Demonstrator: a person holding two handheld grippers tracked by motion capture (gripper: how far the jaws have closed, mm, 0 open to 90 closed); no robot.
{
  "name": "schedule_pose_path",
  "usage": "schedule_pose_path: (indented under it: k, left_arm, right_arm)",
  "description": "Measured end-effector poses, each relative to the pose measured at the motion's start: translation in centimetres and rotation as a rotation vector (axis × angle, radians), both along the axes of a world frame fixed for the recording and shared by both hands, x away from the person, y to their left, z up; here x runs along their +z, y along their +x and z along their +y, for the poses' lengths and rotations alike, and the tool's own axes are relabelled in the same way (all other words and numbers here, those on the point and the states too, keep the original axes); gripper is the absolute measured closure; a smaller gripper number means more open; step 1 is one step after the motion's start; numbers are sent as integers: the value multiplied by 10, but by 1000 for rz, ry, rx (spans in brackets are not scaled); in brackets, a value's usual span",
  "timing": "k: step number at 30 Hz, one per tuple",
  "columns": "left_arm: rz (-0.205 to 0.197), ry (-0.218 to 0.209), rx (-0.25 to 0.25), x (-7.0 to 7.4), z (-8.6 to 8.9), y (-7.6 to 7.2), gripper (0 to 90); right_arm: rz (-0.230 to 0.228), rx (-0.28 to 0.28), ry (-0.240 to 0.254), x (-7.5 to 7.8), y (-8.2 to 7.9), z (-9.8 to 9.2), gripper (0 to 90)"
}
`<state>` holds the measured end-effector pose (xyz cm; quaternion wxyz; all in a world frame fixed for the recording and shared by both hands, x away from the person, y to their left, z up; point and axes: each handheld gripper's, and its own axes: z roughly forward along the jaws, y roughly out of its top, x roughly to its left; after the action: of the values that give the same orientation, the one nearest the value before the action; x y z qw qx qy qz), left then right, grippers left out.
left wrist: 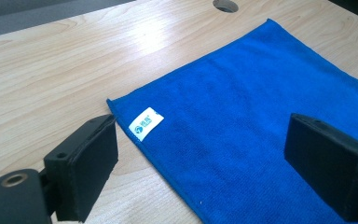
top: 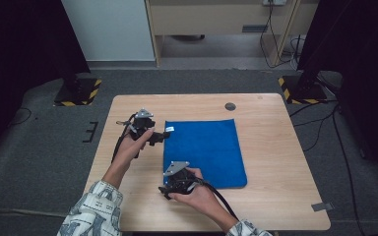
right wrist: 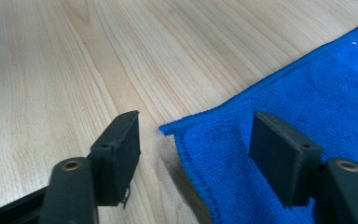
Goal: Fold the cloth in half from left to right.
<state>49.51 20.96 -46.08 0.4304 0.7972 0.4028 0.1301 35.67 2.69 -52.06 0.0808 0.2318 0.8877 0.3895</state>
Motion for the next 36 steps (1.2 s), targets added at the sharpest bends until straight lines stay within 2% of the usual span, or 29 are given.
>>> schedule_pose_path:
  k: [2,4,8,12,14,16,19,21,23,27,29,31,34,36]
  left_arm:
    - [1,3,-3,-1,-1,0,93]
    - [1,3,-1,-1,-1,0,93]
    - [7,5,0,-3,-2,1,93]
    - [30,-1,-5,-7,-3,2,95]
    - [34,-2,-13,-9,-4,4,101]
    - [30,9,-7,-11,-4,6,103]
    - [27,1,6,-14,-4,8,120]
    - [16,18,33,-15,-4,10,136]
    - [9,28,37,-15,-4,13,161]
    - [9,62,43,-20,-2,21,233]
    - [12,64,48,-25,-1,24,293]
    - [5,91,73,-29,2,28,340]
    - [19,103,88,-38,7,33,383]
    - [14,110,92,-42,9,36,421]
  right_arm:
    - [-1,1,-7,-2,-1,1,376]
    - [-21,-5,-22,-3,-1,0,433]
    - [-29,-41,-5,-3,2,-4,660]
    - [-26,-33,18,-2,3,-5,815]
    - [-15,-24,26,-1,3,-4,866]
    - [-8,-19,27,-1,2,-3,883]
    - [10,-15,38,-1,1,0,886]
    - [24,-4,48,-1,-1,3,886]
    - [30,7,46,-1,-4,7,886]
    - [34,23,54,1,-8,12,886]
    - [35,32,59,2,-10,14,886]
    - [35,40,62,2,-12,17,886]
    - [38,51,60,2,-13,22,886]
    - [44,51,64,1,-14,24,886]
